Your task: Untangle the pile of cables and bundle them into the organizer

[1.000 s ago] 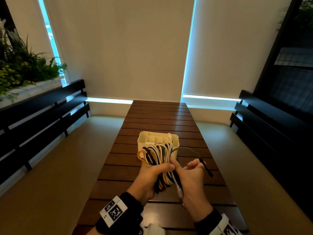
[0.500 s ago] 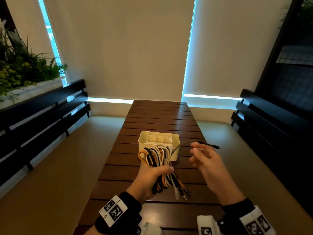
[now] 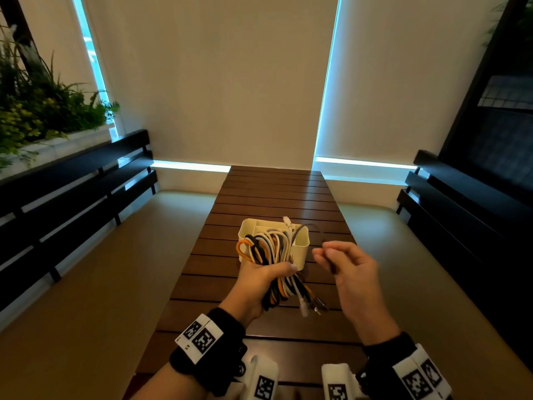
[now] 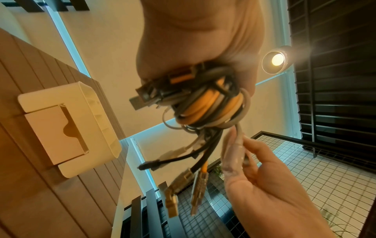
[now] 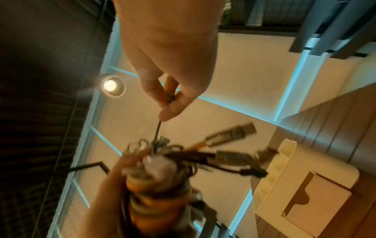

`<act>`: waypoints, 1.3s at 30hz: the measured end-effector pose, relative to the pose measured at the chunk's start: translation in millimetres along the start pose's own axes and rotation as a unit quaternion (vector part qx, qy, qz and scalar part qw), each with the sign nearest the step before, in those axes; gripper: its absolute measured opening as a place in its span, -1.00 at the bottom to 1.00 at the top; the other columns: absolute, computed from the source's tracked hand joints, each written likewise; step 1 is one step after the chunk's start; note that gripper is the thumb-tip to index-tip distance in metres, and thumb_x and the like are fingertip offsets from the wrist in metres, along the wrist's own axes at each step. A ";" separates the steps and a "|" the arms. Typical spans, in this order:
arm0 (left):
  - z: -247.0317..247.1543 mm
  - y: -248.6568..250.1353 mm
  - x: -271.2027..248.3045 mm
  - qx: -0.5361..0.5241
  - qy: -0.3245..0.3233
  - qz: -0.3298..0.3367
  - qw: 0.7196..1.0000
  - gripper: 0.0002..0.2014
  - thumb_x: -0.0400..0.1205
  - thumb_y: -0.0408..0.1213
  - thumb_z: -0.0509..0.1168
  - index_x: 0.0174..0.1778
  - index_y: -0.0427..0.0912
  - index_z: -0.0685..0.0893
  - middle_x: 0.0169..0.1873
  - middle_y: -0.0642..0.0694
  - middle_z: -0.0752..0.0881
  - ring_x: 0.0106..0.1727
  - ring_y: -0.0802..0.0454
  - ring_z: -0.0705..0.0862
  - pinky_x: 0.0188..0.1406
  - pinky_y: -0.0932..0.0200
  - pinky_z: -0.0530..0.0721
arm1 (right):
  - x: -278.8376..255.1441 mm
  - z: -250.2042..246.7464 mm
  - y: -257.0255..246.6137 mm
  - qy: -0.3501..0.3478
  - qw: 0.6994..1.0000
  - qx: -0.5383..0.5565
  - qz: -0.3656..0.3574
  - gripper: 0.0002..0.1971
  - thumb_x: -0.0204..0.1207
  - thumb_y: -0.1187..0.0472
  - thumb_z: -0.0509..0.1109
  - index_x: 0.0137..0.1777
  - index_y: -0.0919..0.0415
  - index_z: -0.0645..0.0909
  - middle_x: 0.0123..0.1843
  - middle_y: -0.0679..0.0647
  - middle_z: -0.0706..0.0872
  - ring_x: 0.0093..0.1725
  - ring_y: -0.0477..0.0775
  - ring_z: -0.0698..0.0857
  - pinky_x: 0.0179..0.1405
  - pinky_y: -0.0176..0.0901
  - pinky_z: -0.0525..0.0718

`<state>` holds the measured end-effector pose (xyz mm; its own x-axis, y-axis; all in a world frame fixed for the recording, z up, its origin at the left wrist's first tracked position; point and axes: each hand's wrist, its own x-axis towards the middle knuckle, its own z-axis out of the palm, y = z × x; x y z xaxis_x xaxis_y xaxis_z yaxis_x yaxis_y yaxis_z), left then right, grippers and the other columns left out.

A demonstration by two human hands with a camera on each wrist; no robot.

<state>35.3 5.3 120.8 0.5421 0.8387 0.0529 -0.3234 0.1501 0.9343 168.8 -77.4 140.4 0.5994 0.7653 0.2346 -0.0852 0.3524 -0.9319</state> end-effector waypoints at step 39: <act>2.3 -5.2 -0.6 -0.074 0.056 0.037 0.995 -0.75 0.46 -0.70 0.32 0.01 -0.40 0.65 -0.27 -0.26 0.77 -0.29 -0.12 0.79 -0.35 0.05 0.77 | -49.0 26.0 -0.9 -0.217 0.910 -0.353 0.013 -0.15 0.43 0.36 0.34 0.47 -0.32 -0.08 0.27 -0.27 0.57 0.31 -0.61 0.34 0.24 -0.59 0.27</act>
<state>38.4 2.8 116.8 0.4264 0.9017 0.0718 -0.4737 0.1549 0.8670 118.8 -101.3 136.9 0.2200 0.9633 0.1540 0.5293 0.0147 -0.8483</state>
